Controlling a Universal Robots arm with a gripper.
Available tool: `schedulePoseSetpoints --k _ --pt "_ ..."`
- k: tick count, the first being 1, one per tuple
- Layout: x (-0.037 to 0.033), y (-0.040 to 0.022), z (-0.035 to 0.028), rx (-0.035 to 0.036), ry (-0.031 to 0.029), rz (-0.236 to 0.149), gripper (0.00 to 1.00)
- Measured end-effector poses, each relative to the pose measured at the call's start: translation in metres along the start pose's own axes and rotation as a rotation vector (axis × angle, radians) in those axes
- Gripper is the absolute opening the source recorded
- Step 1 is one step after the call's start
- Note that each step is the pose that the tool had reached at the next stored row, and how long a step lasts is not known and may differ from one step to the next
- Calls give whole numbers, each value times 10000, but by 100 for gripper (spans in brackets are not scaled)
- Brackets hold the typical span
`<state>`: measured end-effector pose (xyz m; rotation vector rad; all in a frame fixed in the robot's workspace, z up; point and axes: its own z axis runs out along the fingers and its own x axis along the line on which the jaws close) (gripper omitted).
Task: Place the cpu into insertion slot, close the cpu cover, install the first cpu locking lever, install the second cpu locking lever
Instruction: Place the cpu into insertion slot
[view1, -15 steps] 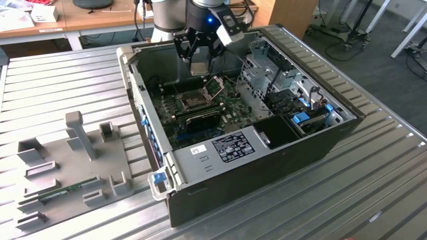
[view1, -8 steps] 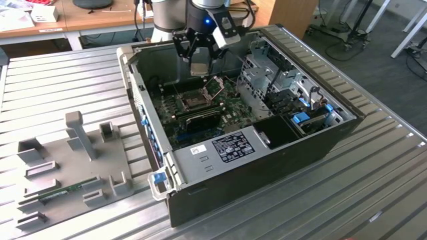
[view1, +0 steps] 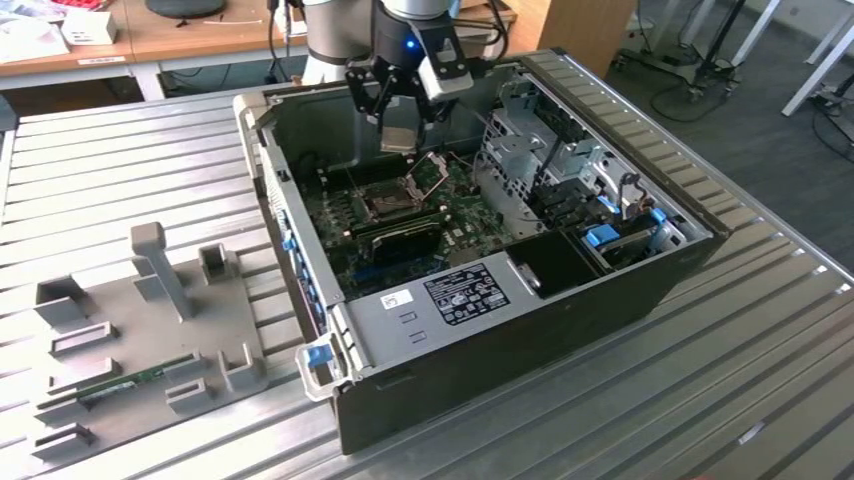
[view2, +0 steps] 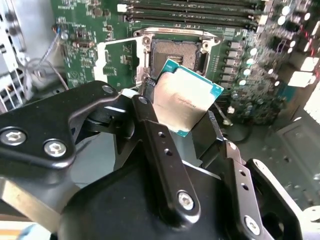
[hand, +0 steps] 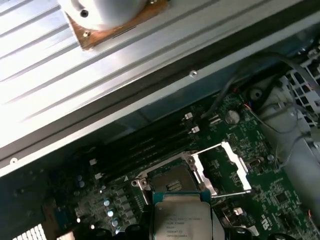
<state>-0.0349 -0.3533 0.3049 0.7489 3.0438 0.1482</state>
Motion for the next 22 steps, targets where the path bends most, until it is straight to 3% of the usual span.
schedulePoseSetpoints --k 18,22 --pt "-1 -4 45 -63 -301 3248 55" --pt "-1 -4 46 -66 -313 3372 55"
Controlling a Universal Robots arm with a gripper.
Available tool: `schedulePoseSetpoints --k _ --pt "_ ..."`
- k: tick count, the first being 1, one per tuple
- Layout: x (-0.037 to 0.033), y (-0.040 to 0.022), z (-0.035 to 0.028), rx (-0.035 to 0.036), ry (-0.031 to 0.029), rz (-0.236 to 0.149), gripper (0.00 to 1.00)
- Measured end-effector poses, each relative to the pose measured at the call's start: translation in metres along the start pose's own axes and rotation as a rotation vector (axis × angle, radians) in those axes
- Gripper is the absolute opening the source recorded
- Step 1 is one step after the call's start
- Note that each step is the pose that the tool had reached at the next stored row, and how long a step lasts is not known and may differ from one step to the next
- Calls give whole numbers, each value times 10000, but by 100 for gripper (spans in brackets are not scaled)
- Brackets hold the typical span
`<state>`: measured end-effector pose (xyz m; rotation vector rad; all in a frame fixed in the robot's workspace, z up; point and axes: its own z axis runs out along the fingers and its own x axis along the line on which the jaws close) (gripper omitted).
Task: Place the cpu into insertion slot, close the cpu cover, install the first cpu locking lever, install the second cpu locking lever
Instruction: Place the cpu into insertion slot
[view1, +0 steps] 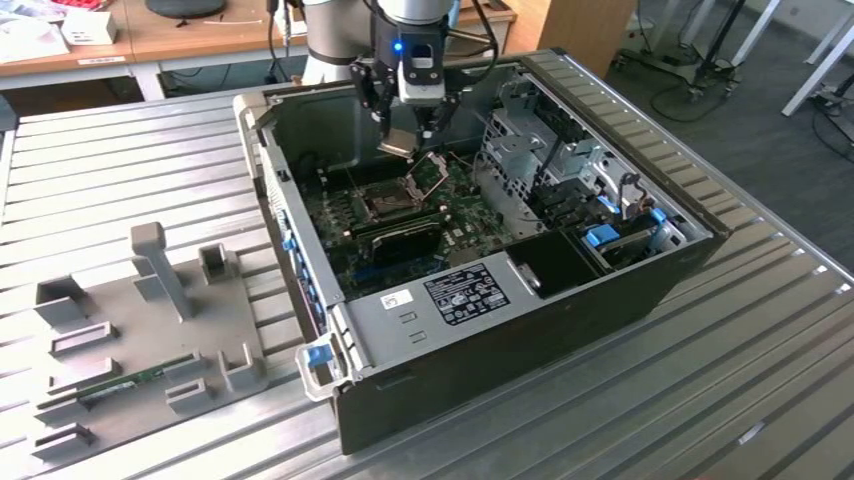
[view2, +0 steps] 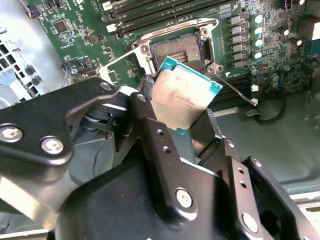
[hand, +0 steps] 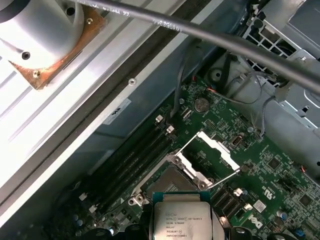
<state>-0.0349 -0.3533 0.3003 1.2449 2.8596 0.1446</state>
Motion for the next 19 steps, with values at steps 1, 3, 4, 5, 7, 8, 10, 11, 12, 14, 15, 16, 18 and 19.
schedulePoseSetpoints --k 1,3,4,5,7,8,10,11,12,14,15,16,18,19 --pt "0 0 0 1 0 2 55" --pt "0 0 0 1 -1 5 55" --pt "0 0 0 1 -1 7 55" --pt "0 0 0 1 -2 15 55" --pt "3 -1 6 -1 -6 61 55" --pt "5 -3 11 -2 -11 112 55" --pt "8 -6 22 -6 -29 310 55" --pt "8 -7 27 -9 -43 455 55" --pt "8 -8 33 -10 -58 621 55" --pt "8 -9 47 -19 -93 995 55" --pt "8 -10 53 -22 -109 1169 55" --pt "7 -10 59 -25 -126 1352 55" --pt "7 -12 72 -31 -159 1705 55" --pt "7 -12 79 -35 -177 1901 55"
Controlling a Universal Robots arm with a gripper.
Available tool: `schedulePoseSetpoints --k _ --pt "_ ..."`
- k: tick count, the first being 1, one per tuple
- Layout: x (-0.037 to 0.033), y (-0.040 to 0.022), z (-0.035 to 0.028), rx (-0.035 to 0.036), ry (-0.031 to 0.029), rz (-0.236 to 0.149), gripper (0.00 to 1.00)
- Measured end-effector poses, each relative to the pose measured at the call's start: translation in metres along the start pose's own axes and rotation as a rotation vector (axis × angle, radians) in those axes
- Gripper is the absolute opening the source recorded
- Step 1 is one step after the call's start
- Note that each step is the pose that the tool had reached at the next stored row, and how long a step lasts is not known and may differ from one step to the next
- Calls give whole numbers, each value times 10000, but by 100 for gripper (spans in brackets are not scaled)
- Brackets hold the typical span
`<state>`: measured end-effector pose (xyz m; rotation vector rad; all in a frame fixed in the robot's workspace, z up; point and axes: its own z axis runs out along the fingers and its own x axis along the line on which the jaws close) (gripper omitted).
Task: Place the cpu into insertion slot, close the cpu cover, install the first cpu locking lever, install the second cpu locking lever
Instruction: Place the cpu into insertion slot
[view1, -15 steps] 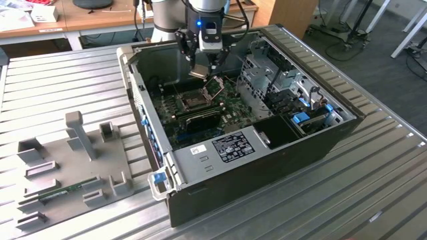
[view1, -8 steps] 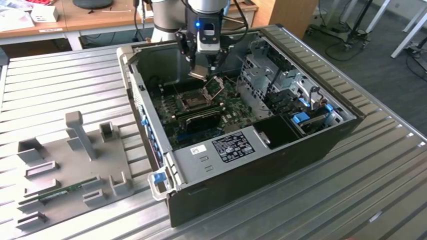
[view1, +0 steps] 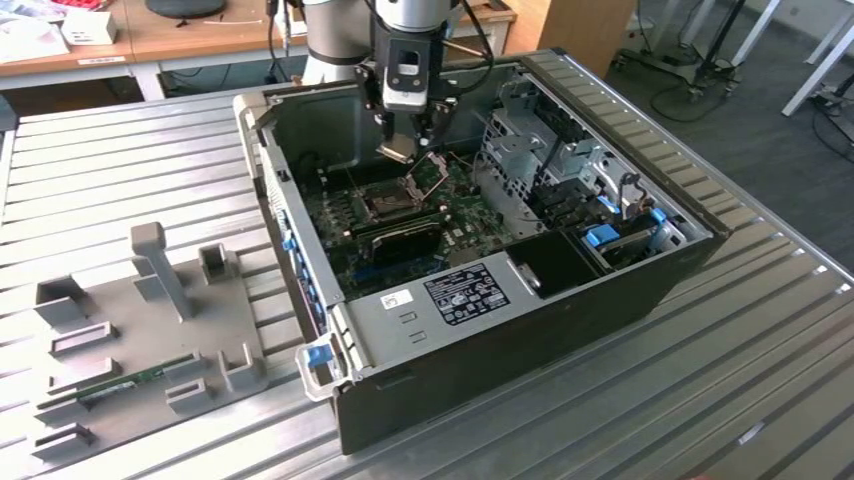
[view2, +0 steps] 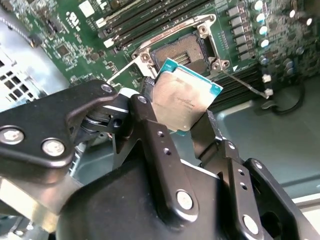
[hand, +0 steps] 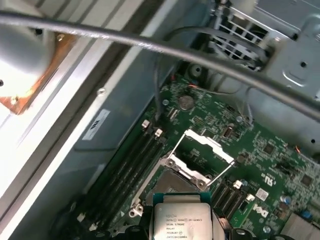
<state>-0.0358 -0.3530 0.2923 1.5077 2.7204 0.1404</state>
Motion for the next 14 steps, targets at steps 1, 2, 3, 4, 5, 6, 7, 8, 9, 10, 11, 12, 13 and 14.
schedulePoseSetpoints --k 1,2,3,4,5,6,7,8,9,10,11,12,13,14 --pt "0 -1 6 -3 -17 178 55" --pt "0 -1 13 -7 -34 358 55" --pt "0 -2 19 -10 -51 537 55" --pt "0 -2 25 -14 -67 716 55" --pt "-1 -3 31 -17 -84 896 55" --pt "-1 -4 38 -21 -100 1080 55" --pt "-1 -4 44 -25 -117 1259 55" --pt "-1 -5 51 -28 -133 1437 55" --pt "-1 -5 57 -32 -151 1633 55" --pt "-1 -6 63 -35 -168 1812 55" --pt "-1 -6 65 -38 -185 1983 55" --pt "-1 -6 65 -38 -190 2045 55" --pt "-1 -6 64 -38 -191 2049 55" --pt "-2 -6 64 -38 -192 2052 55"
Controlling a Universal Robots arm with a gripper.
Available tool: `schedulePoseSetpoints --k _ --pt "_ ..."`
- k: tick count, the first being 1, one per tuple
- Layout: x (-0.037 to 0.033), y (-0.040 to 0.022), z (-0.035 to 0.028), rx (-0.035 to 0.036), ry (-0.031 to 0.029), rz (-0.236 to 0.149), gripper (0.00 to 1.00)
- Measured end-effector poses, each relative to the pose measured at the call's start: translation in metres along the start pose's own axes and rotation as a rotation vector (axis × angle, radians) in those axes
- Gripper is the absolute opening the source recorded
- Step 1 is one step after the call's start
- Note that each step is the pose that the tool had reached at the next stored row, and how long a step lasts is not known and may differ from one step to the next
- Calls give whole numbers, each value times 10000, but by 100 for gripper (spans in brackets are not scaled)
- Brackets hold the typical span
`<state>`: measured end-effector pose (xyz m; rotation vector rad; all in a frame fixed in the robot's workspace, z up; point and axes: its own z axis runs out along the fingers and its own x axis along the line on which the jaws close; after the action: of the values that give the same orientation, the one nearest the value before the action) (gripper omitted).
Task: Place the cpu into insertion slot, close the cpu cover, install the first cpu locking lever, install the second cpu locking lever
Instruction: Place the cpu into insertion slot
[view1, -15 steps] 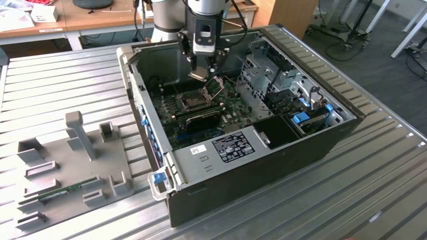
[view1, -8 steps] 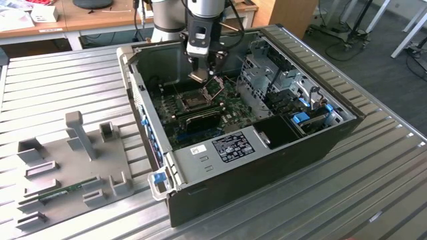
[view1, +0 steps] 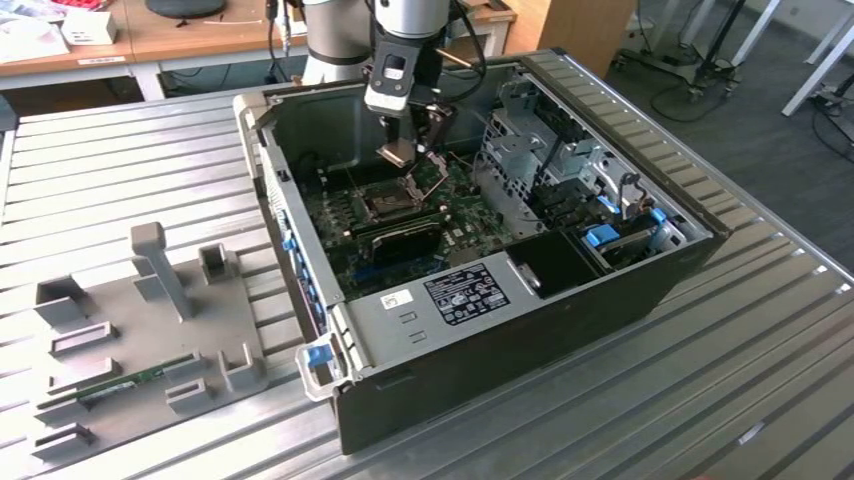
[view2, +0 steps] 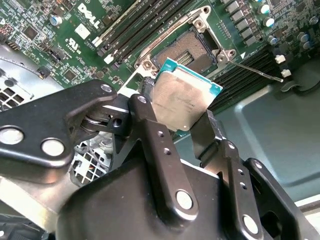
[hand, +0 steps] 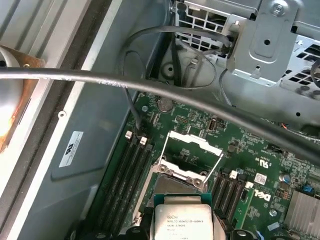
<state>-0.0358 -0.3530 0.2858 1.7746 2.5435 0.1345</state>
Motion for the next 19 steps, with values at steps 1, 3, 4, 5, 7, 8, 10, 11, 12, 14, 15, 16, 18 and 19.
schedulePoseSetpoints --k 1,3,4,5,7,8,10,11,12,14,15,16,18,19 --pt "0 0 0 0 0 3 55" --pt "0 0 1 -1 0 7 55" --pt "1 0 1 -2 1 9 55" --pt "3 0 3 -4 1 25 55" --pt "7 0 9 -5 -9 121 55" --pt "7 -1 13 -6 -18 218 55" --pt "7 -2 22 -12 -51 562 55" --pt "7 -2 28 -16 -68 751 55" --pt "7 -3 33 -19 -85 930 55" --pt "7 -3 41 -26 -118 1281 55" --pt "7 -4 45 -29 -133 1447 55" --pt "7 -4 48 -32 -147 1600 55" --pt "7 -5 55 -37 -174 1889 55" --pt "7 -7 59 -40 -184 1995 55"
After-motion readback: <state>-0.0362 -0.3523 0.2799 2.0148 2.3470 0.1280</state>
